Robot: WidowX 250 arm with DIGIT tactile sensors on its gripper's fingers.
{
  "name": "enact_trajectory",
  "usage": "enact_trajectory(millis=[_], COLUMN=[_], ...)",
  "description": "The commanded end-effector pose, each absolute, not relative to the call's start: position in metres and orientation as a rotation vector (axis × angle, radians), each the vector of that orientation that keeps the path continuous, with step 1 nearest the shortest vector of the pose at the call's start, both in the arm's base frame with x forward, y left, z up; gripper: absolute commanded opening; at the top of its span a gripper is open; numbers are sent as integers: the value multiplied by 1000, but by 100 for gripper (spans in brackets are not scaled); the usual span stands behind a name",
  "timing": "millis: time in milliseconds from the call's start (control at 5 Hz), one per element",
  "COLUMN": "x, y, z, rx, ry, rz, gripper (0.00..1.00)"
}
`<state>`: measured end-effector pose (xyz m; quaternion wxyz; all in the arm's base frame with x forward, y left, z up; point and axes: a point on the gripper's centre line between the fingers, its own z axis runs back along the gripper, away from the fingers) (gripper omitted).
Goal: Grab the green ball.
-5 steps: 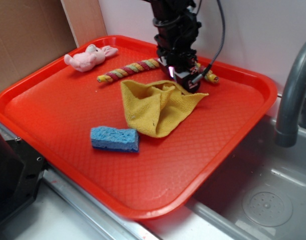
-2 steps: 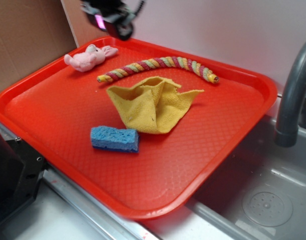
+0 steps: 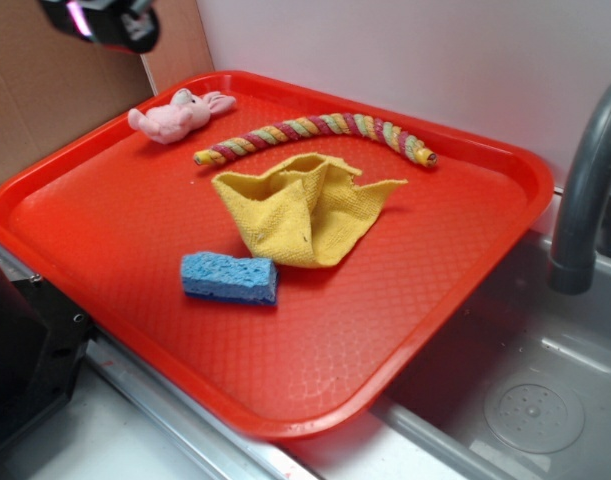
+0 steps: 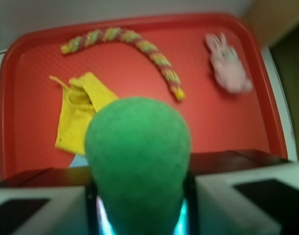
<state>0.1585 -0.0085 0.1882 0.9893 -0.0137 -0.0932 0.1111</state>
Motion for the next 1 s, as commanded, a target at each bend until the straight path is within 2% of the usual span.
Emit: enact_trajectory(millis=[0,200,600,800], x=[152,150,156,159], y=[-14,-7,3,7], z=[197,194,187,184], rx=[81,55,54,37], ry=[-108,-135,-234,-220], rz=[558,610,541,546], gripper=[0,0,0,0])
